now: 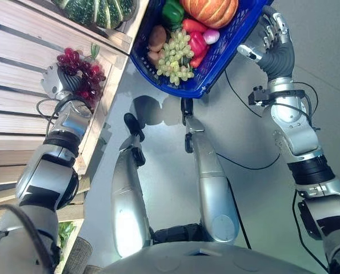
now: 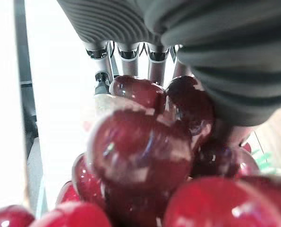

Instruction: Pick up fruits and vegetables into the basket

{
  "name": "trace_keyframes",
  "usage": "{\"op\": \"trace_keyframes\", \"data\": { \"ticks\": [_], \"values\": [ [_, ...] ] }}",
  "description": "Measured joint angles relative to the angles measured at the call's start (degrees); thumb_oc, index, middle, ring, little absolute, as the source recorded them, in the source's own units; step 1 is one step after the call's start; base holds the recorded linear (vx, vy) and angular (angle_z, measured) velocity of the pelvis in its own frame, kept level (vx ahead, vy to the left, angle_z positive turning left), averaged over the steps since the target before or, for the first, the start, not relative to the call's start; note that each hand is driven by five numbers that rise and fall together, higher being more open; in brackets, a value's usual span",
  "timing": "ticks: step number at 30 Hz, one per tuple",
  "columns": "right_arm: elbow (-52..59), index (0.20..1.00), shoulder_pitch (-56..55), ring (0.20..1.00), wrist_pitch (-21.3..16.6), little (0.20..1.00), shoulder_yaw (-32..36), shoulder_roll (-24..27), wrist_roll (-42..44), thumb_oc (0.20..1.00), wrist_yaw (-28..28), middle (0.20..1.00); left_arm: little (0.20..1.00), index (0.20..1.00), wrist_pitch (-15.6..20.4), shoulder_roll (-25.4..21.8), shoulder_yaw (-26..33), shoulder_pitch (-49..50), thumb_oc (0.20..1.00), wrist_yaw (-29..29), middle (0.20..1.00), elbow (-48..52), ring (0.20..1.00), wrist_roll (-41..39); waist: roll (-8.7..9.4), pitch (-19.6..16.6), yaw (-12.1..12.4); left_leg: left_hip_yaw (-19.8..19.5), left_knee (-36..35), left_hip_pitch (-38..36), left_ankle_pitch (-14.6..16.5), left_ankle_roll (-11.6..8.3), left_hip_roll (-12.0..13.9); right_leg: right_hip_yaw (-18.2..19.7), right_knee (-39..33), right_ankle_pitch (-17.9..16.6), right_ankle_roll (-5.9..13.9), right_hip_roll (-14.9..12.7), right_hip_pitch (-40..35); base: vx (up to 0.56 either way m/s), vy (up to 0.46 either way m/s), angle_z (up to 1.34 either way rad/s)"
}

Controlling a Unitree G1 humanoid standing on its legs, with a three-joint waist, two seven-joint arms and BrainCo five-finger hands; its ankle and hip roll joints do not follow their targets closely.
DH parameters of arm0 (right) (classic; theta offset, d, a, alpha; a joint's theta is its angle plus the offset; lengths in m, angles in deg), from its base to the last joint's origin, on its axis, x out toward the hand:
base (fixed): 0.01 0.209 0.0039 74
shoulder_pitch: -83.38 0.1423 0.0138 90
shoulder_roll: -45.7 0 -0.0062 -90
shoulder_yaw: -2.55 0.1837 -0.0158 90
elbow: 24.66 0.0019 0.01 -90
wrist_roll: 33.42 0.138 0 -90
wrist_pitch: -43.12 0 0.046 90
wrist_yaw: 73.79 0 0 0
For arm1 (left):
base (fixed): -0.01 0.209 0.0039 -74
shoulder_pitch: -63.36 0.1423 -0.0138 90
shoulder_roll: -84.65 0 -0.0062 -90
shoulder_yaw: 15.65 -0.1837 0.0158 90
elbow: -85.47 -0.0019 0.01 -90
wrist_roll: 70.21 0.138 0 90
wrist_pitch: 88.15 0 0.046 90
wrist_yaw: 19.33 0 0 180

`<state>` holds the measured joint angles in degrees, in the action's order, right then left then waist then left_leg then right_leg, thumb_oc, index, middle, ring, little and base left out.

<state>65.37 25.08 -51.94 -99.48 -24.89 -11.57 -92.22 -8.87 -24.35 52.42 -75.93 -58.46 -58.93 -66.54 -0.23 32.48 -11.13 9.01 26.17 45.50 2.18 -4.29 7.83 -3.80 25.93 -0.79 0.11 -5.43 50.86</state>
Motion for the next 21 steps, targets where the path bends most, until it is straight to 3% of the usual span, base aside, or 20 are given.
{"op": "trace_keyframes", "data": {
  "ticks": [8,15,21],
  "values": [
    [0.5,1.000,-3.2,1.000,0.1,1.000,0.2,-0.8,0.0,1.000,0.3,1.000,0.200,0.200,4.1,0.5,4.4,4.8,0.200,0.1,0.200,3.8,0.200,-5.9,0.04,0.0,0.1,0.0,-1.4,-4.3,-0.4,-0.04,-0.1,-0.3,-0.9,0.0,-0.01,0.0,-4.3,0.00,0.004,0.01],
    [2.7,1.000,-6.4,1.000,1.7,1.000,0.6,-1.0,-1.4,1.000,4.4,1.000,0.200,0.200,11.2,0.8,7.0,11.1,0.200,1.3,0.200,13.8,0.200,-8.8,0.04,0.0,1.9,-0.6,-2.8,-9.0,-0.8,-0.23,-0.1,-1.1,-2.2,0.2,0.32,-0.1,-9.4,0.01,0.004,0.02],
    [5.0,1.000,-6.0,1.000,4.0,1.000,0.6,-2.4,-1.7,1.000,7.4,1.000,0.200,0.200,13.5,0.5,9.0,14.5,0.200,3.6,0.200,23.0,0.200,-8.9,0.04,0.0,4.0,-1.0,-5.5,-14.4,-1.5,-0.45,-0.4,-1.8,-3.5,0.5,0.21,-0.1,-14.5,0.02,0.002,0.07]
  ]
}}
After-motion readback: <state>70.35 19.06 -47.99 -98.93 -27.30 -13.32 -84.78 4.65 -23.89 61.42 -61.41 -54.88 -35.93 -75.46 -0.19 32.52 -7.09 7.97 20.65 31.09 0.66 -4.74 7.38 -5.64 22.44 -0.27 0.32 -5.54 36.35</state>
